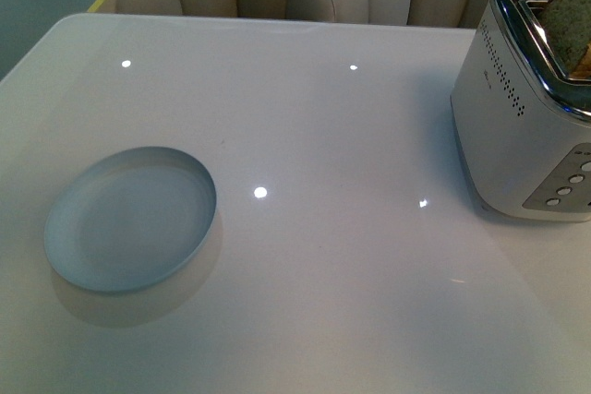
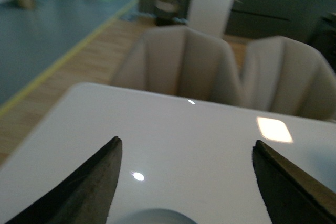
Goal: Left arm holds plate, right arm toasts bread
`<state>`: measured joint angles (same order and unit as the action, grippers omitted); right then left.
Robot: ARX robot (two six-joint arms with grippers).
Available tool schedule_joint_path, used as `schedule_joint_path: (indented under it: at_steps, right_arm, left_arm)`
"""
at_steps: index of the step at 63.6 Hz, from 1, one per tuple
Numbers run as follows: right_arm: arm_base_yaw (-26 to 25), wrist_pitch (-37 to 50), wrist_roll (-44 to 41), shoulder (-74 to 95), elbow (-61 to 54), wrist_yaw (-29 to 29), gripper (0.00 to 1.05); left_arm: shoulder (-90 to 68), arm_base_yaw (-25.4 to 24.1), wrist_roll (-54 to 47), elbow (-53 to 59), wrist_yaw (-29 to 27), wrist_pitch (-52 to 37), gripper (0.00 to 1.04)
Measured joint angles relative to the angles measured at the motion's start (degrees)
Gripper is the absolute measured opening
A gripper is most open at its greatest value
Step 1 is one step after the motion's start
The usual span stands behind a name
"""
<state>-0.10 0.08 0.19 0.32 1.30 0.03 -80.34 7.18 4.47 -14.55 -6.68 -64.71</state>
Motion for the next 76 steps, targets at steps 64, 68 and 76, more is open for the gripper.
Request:
schedule_joint_path:
  at_steps: [64,68,76]
  right_arm:
    - [0.0,0.0,0.0,0.0,0.0,0.0,0.96]
    - [0.0,0.0,0.0,0.0,0.0,0.0,0.96]
    - [0.0,0.0,0.0,0.0,0.0,0.0,0.96]
  left_arm:
    - [49.6,-7.0,-3.8,13.8,6.7,34.5,0.03]
    - [53.0,-7.0,-3.8,13.8,6.7,37.7,0.03]
    - [57.7,-7.0,-3.8,13.8,6.7,42.2,0.03]
